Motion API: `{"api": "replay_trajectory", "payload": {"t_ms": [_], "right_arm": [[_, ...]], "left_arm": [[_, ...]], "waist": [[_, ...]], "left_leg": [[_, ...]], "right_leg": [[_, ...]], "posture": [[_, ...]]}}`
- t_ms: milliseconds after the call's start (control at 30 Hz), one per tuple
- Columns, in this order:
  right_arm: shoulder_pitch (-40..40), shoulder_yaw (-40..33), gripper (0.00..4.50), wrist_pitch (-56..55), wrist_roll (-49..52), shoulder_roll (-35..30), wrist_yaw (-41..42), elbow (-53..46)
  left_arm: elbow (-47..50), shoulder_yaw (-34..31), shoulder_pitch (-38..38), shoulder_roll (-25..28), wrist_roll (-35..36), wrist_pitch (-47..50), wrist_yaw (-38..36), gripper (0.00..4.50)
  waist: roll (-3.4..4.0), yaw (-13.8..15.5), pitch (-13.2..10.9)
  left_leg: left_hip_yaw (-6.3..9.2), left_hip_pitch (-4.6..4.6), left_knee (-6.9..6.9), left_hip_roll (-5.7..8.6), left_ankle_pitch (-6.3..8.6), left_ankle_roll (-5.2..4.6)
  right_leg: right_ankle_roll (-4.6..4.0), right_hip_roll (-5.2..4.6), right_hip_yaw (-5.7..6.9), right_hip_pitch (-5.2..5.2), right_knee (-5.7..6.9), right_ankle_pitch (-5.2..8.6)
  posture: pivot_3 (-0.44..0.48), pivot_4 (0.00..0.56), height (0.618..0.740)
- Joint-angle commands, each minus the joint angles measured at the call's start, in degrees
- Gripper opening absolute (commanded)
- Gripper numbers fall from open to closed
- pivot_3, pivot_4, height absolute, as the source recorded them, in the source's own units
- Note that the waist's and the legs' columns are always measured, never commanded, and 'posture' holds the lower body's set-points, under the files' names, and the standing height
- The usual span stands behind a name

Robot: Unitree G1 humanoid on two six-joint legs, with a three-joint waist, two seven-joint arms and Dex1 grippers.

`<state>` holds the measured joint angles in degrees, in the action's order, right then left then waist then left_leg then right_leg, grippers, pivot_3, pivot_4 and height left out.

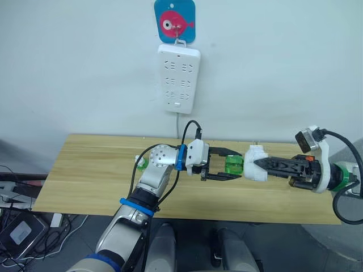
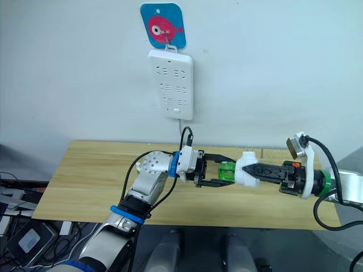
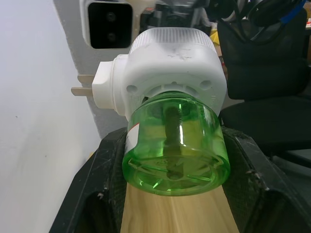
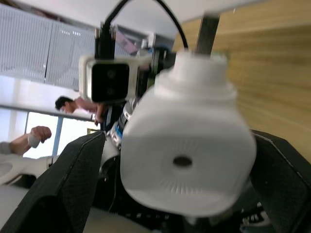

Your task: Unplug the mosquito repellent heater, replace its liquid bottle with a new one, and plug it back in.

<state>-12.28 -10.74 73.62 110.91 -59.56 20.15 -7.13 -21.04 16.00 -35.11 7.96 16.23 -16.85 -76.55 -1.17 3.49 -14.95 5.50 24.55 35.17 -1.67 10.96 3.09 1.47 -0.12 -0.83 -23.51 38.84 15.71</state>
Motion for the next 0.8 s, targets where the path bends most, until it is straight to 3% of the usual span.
{"api": "replay_trajectory", "payload": {"t_ms": [33, 433, 767, 800], "right_arm": [[-0.6, -0.4, 4.46, 0.1, 2.1, -0.9, 2.7, -2.4], [-2.9, -1.4, 4.46, -1.6, 2.1, 3.1, -3.0, -0.4], [-3.1, -1.8, 4.46, -0.6, 2.1, 2.9, -3.2, -0.2], [-3.1, -1.8, 4.3, -0.8, 2.1, 3.0, -3.7, -0.3]], "left_arm": [[1.0, 0.6, 0.2, -0.3, -0.5, -0.2, 0.6, 2.28], [1.6, 1.5, 0.6, -0.4, -0.1, 0.5, 0.0, 2.28], [0.9, 1.3, -0.1, -0.6, 0.0, 0.8, 0.2, 2.28], [0.9, 1.3, -0.1, -0.6, 0.0, 0.7, 0.1, 2.28]], "waist": [[-0.02, 0.0, 0.0], [-0.03, 0.1, 0.0], [-0.02, 0.1, -0.1], [-0.02, 0.1, -0.1]], "left_leg": [[0.0, 0.0, 0.0, 0.0, 0.0, 0.0], [0.0, 0.0, 0.0, 0.0, 0.0, 0.0], [0.01, 0.01, 0.0, 0.0, 0.0, 0.0], [0.01, 0.0, 0.0, 0.0, 0.0, 0.0]], "right_leg": [[0.0, 0.0, 0.0, 0.0, 0.0, 0.0], [0.01, 0.01, 0.01, 0.0, 0.0, 0.0], [0.02, 0.01, 0.02, 0.0, -0.03, 0.0], [0.02, 0.01, 0.02, 0.0, -0.02, 0.0]], "posture": [[0.204, 0.26, 0.74], [0.19, 0.259, 0.74], [0.185, 0.259, 0.74], [0.186, 0.257, 0.74]]}}
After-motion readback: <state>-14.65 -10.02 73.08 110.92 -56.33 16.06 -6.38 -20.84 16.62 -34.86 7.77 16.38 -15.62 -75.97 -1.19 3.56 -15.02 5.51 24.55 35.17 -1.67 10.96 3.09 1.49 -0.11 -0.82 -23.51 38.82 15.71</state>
